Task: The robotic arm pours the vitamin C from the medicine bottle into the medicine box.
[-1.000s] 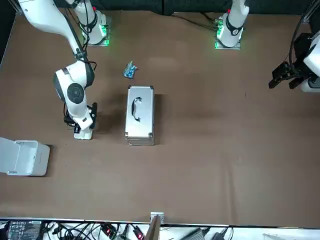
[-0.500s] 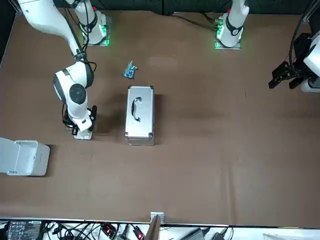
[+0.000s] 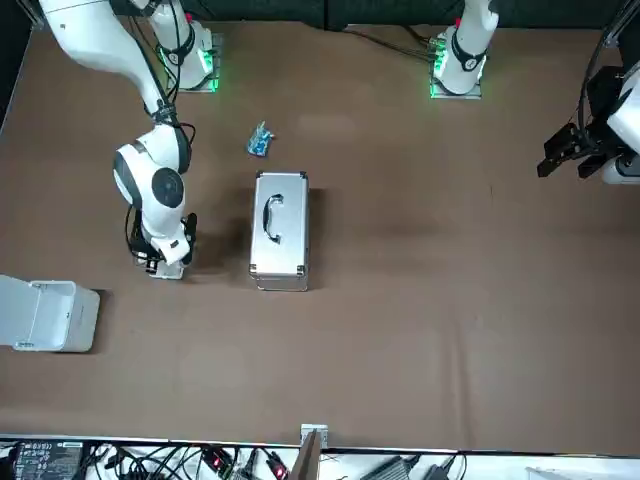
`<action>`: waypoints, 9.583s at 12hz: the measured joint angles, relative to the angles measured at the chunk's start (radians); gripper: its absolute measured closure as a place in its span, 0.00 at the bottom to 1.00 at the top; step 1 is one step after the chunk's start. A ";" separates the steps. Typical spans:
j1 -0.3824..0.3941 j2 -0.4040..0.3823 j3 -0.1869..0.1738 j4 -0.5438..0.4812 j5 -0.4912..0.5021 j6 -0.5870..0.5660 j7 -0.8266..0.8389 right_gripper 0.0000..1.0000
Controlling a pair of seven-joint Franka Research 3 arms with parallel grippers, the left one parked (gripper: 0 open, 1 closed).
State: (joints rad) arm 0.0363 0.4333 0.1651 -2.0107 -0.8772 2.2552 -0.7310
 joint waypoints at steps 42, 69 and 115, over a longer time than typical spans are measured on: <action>-0.086 -0.234 -0.276 -0.022 1.230 -0.103 -0.843 0.57; -0.490 0.127 -0.327 -0.030 2.068 -0.501 -1.846 0.57; -0.568 0.032 -0.349 0.023 1.928 -0.545 -1.637 0.00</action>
State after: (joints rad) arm -0.5320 0.4652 -0.1841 -1.9873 1.0508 1.7099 -2.3678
